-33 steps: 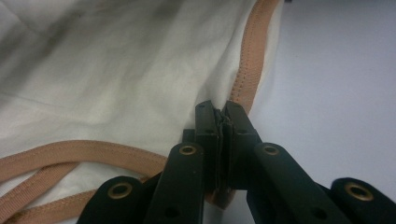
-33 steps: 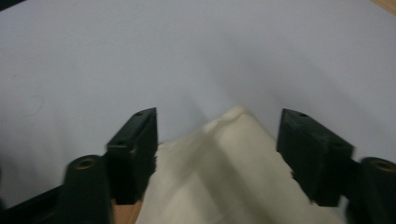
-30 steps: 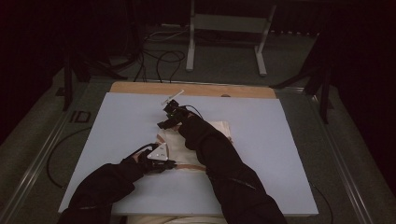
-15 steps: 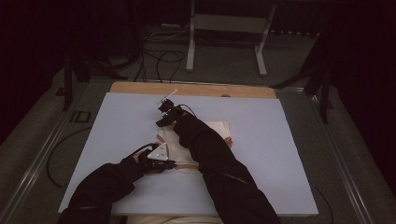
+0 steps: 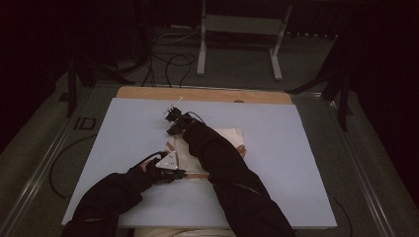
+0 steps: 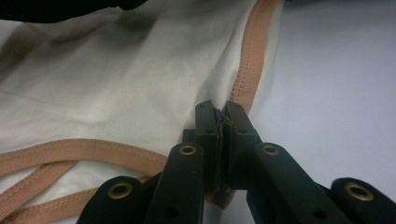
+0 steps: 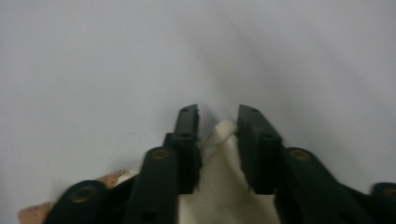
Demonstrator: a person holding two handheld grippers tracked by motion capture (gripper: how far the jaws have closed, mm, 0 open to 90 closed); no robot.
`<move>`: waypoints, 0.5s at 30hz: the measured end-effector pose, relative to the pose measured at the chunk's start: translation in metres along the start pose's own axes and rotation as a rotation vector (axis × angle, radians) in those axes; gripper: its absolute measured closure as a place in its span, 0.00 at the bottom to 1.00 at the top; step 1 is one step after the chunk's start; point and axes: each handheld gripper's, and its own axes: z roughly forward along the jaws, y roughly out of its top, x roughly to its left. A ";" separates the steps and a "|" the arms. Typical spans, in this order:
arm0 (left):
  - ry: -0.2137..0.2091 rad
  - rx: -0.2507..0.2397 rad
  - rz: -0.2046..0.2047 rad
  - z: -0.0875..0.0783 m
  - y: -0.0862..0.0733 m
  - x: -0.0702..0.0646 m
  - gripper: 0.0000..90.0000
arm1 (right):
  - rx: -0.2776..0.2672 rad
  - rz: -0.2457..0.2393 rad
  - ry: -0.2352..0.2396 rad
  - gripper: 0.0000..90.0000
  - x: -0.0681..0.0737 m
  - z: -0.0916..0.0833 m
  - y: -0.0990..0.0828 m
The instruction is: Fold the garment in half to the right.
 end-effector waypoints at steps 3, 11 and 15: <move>0.001 0.005 0.003 0.000 0.001 0.000 0.97 | 0.008 -0.011 0.000 0.93 0.000 -0.001 0.000; -0.012 0.004 -0.009 0.000 0.001 0.001 0.97 | -0.007 -0.019 0.014 0.97 -0.001 -0.008 0.001; -0.015 0.000 -0.012 -0.001 0.002 0.000 0.97 | -0.023 -0.018 0.020 0.97 -0.001 -0.014 0.002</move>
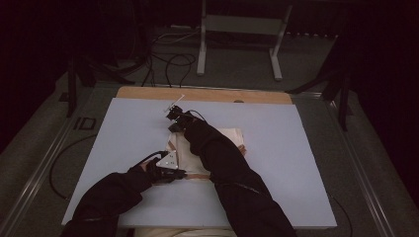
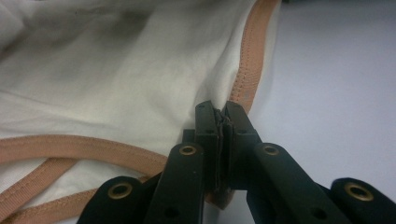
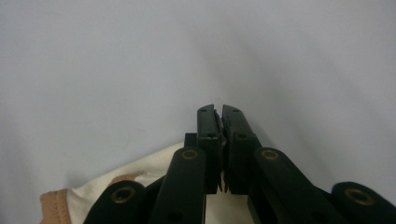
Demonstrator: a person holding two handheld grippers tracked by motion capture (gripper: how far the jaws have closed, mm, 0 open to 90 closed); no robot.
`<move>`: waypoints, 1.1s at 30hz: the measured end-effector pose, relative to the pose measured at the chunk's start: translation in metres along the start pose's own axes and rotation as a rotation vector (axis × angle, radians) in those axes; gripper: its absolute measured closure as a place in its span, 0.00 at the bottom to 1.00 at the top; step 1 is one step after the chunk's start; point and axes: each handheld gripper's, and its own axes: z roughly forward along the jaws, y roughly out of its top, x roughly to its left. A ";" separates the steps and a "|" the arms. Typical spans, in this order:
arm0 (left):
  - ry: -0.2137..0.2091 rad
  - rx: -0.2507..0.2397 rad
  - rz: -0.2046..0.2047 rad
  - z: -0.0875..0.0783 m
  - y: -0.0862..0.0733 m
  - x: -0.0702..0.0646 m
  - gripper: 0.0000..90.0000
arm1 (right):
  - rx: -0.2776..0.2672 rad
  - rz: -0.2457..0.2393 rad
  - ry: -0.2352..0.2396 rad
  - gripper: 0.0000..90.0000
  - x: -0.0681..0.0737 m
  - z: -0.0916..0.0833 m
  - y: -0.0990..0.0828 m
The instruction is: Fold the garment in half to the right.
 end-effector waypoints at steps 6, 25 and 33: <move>0.006 -0.002 0.024 -0.005 0.005 -0.001 0.97 | -0.034 0.001 0.010 0.97 -0.001 -0.010 0.000; 0.005 -0.007 0.054 -0.014 0.023 -0.004 0.97 | -0.119 0.001 0.002 0.97 -0.006 -0.051 -0.003; 0.001 -0.006 0.082 -0.016 0.034 -0.006 0.97 | -0.139 0.009 -0.002 0.97 -0.011 -0.065 -0.009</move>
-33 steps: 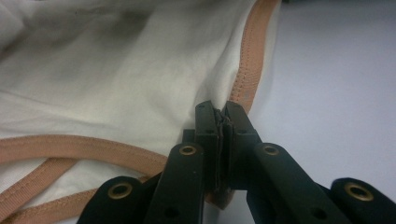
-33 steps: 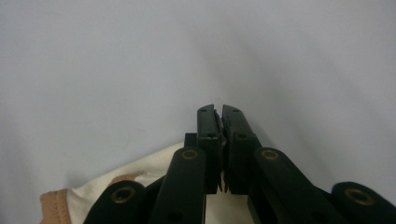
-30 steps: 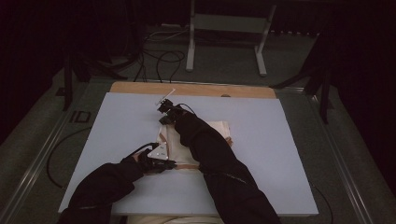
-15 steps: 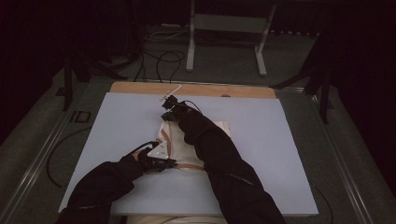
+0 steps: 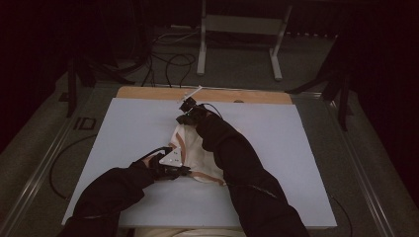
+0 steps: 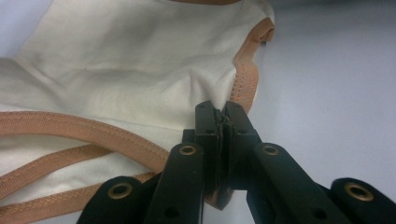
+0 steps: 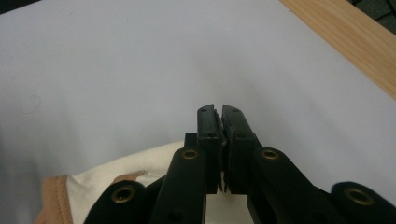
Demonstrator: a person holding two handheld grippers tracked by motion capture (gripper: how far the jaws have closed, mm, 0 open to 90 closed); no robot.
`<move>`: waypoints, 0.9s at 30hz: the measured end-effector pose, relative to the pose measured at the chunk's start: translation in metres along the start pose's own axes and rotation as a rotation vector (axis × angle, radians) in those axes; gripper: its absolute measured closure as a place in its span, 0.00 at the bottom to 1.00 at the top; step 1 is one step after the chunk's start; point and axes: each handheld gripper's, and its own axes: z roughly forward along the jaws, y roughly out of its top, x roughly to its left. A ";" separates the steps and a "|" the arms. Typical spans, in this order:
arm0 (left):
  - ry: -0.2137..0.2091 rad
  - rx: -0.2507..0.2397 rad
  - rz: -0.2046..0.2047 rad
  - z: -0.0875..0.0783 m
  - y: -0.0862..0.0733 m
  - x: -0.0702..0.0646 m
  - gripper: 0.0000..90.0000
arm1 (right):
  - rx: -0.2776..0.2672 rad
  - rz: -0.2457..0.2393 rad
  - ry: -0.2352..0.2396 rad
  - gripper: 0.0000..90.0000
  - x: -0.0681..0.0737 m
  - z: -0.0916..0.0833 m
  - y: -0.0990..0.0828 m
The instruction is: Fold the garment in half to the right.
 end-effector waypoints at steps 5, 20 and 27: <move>-0.005 0.001 0.012 -0.001 0.006 0.000 0.97 | -0.013 -0.010 -0.012 0.97 -0.002 -0.010 -0.002; -0.007 0.000 0.057 0.000 0.026 -0.001 0.97 | -0.050 0.001 -0.031 0.97 -0.009 -0.040 -0.009; -0.011 -0.002 0.081 0.001 0.037 -0.001 0.97 | -0.066 0.007 -0.045 0.97 -0.016 -0.053 -0.015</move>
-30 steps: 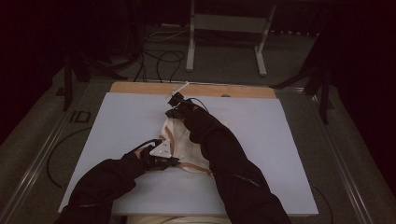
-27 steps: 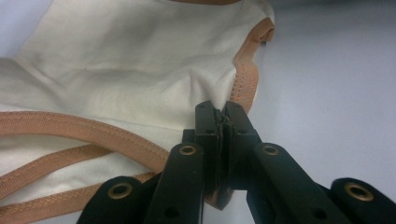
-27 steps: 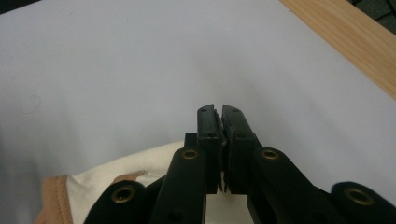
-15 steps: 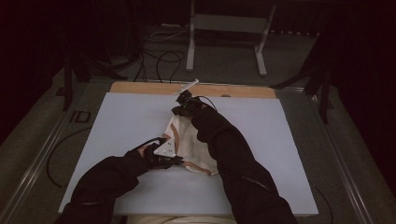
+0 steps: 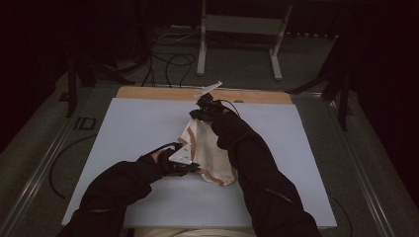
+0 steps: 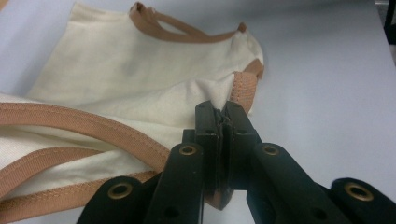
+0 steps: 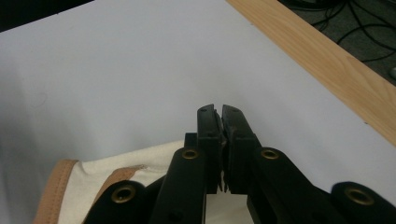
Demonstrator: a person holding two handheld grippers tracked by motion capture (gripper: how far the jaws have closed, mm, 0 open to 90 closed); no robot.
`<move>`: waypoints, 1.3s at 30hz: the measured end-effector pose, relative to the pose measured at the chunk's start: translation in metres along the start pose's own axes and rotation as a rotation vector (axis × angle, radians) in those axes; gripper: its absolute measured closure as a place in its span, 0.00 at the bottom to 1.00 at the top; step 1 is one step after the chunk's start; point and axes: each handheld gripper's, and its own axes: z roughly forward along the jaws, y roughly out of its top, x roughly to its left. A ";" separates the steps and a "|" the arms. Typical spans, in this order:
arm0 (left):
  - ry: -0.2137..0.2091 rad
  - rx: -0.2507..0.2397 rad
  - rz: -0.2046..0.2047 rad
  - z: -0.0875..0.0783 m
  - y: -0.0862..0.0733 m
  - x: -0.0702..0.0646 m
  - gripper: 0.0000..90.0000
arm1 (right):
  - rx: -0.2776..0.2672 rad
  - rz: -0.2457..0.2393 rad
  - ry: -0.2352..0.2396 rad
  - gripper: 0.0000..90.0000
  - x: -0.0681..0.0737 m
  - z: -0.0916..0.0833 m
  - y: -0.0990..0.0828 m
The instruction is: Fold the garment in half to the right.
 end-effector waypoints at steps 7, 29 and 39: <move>-0.008 -0.002 0.016 0.007 0.010 0.001 0.97 | -0.018 0.018 -0.014 0.97 -0.006 -0.014 -0.006; -0.041 -0.004 0.030 0.032 0.029 0.001 0.97 | -0.049 0.056 -0.047 0.97 -0.026 -0.043 -0.038; -0.052 -0.004 0.032 0.044 0.035 0.000 0.97 | -0.057 0.080 -0.054 0.97 -0.035 -0.049 -0.053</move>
